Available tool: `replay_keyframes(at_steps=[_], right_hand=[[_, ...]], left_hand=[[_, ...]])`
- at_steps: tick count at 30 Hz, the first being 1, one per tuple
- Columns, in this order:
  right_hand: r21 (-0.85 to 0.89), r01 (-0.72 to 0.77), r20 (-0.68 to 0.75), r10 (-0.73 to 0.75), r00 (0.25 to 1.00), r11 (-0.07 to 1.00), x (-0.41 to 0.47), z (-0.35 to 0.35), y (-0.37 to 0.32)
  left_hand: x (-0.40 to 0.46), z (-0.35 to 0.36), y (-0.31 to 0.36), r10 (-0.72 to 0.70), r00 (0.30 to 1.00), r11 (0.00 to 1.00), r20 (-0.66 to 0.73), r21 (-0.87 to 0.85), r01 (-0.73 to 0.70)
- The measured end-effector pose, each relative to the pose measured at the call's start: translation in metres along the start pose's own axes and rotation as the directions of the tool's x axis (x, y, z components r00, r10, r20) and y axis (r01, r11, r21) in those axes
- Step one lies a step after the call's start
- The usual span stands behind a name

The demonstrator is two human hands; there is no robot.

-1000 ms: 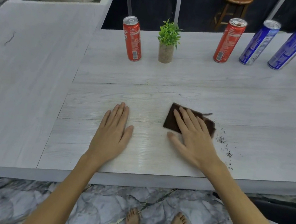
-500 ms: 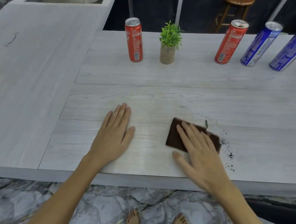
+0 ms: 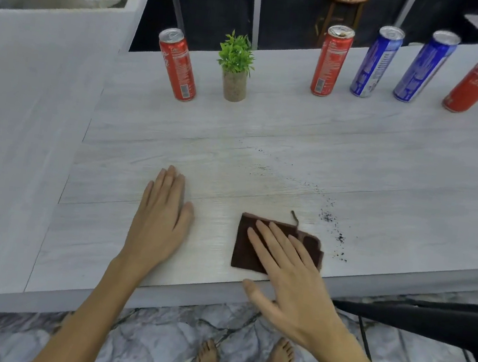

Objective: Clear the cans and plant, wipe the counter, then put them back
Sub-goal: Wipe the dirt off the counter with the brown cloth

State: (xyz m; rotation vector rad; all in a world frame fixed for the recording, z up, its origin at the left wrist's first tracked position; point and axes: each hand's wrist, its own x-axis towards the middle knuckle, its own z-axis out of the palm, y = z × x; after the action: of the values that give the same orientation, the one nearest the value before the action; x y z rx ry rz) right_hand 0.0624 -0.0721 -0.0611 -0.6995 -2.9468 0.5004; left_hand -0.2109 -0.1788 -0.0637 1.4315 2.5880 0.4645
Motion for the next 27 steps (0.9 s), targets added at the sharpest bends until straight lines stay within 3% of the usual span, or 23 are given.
replay_keyframes(at_steps=[6, 11, 17, 21, 24, 27], right_hand=[[-0.010, -0.183, -0.031, 0.182, 0.983, 0.983, -0.037, -0.032, 0.081], [-0.051, -0.302, -0.075, 0.298, 0.952, 0.952, 0.019, -0.046, 0.120], [-0.055, -0.146, -0.016, 0.146, 0.989, 0.988, 0.092, -0.036, 0.079], [-0.063, 0.045, 0.032, -0.043, 0.999, 0.997, 0.054, -0.018, 0.041], [0.012, 0.084, 0.041, -0.084, 0.996, 0.996, 0.004, -0.021, 0.061], [-0.005, 0.017, 0.022, -0.017, 1.000, 1.000, -0.017, -0.039, 0.105]], left_hand=[[0.007, 0.013, 0.029, 0.043, 0.997, 0.998, -0.065, -0.051, -0.047], [0.015, 0.022, 0.040, 0.045, 0.999, 0.999, 0.004, -0.008, -0.045], [0.016, 0.025, 0.041, 0.028, 0.999, 0.998, 0.031, 0.061, -0.029], [0.018, 0.026, 0.041, 0.020, 0.999, 0.996, 0.038, 0.084, -0.023], [0.017, 0.027, 0.040, 0.026, 0.999, 0.995, 0.038, 0.097, -0.030], [0.017, 0.027, 0.040, 0.026, 0.999, 0.995, 0.040, 0.095, -0.029]])
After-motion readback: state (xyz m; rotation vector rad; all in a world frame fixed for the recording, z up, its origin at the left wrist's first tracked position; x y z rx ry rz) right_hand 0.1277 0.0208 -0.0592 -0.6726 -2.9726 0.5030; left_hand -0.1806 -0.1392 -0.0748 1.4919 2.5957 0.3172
